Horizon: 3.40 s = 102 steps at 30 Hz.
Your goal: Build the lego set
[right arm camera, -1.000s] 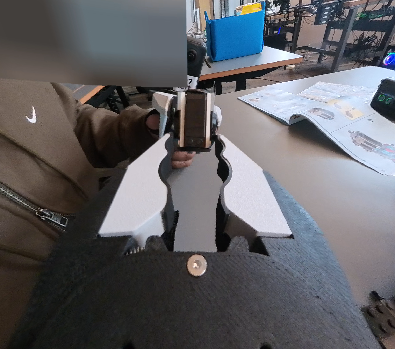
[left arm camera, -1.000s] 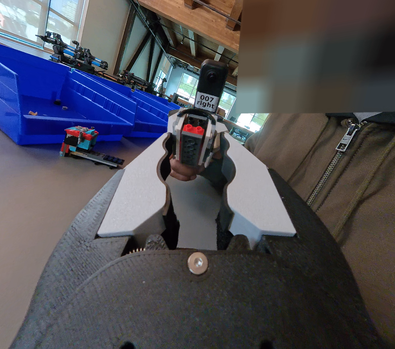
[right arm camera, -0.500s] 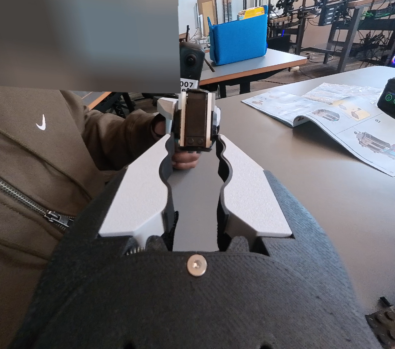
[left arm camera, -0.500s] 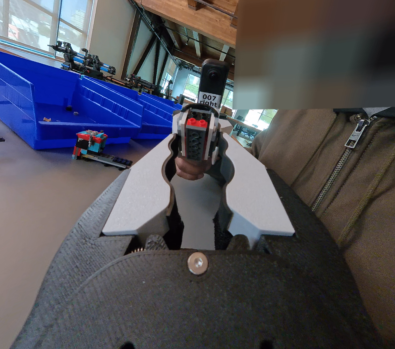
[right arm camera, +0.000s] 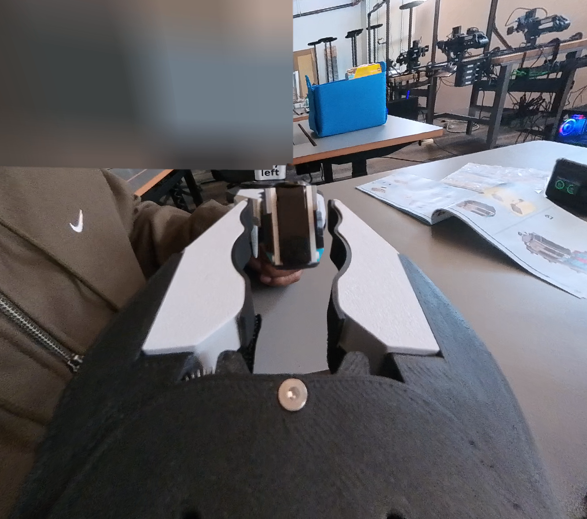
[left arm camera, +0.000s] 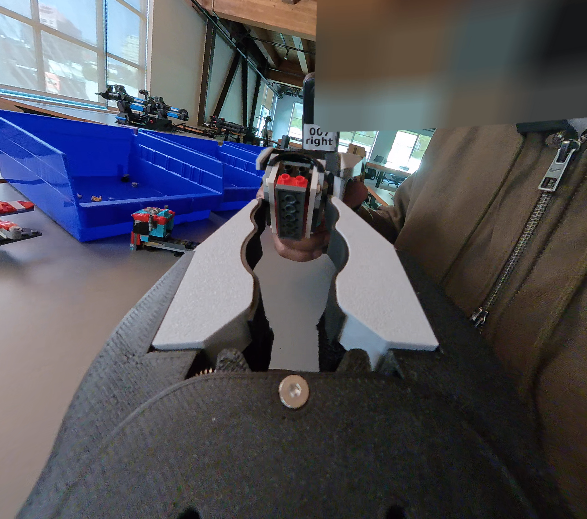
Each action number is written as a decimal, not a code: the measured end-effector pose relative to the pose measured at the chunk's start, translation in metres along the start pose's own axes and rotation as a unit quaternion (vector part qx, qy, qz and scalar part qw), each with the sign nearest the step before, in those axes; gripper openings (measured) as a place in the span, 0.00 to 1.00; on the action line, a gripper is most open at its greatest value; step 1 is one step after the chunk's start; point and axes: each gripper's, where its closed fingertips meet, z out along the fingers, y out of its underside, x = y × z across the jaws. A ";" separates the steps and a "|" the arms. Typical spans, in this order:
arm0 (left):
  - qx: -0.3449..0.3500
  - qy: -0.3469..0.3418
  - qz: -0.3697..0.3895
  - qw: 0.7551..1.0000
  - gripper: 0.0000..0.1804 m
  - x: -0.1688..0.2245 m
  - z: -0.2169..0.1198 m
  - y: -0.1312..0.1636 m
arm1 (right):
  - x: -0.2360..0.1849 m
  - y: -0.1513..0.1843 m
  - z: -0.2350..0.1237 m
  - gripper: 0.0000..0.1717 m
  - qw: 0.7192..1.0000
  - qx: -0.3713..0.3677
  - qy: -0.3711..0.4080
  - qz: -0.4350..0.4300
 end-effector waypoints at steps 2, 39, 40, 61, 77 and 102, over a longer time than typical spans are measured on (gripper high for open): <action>-0.002 0.002 0.006 1.000 0.21 0.002 0.001 0.001 | -0.002 -0.001 0.002 0.26 1.000 0.000 0.001 -0.010; -0.026 0.021 0.032 0.999 0.21 0.009 0.003 0.007 | -0.008 0.006 0.002 0.20 0.999 -0.005 -0.014 -0.037; -0.027 0.022 0.032 0.999 0.21 0.009 0.003 0.007 | -0.008 0.006 0.002 0.20 0.999 -0.005 -0.015 -0.037; 0.003 0.018 0.034 0.999 0.21 0.008 -0.005 -0.003 | -0.009 0.015 -0.002 0.26 0.998 -0.036 -0.019 -0.050; 0.008 0.038 0.034 0.999 0.20 0.015 -0.004 -0.002 | -0.015 0.015 -0.002 0.23 0.997 -0.038 -0.023 -0.067; 0.058 0.075 0.128 0.987 0.20 0.040 -0.006 -0.014 | -0.039 0.010 0.000 0.25 0.992 -0.018 -0.048 -0.116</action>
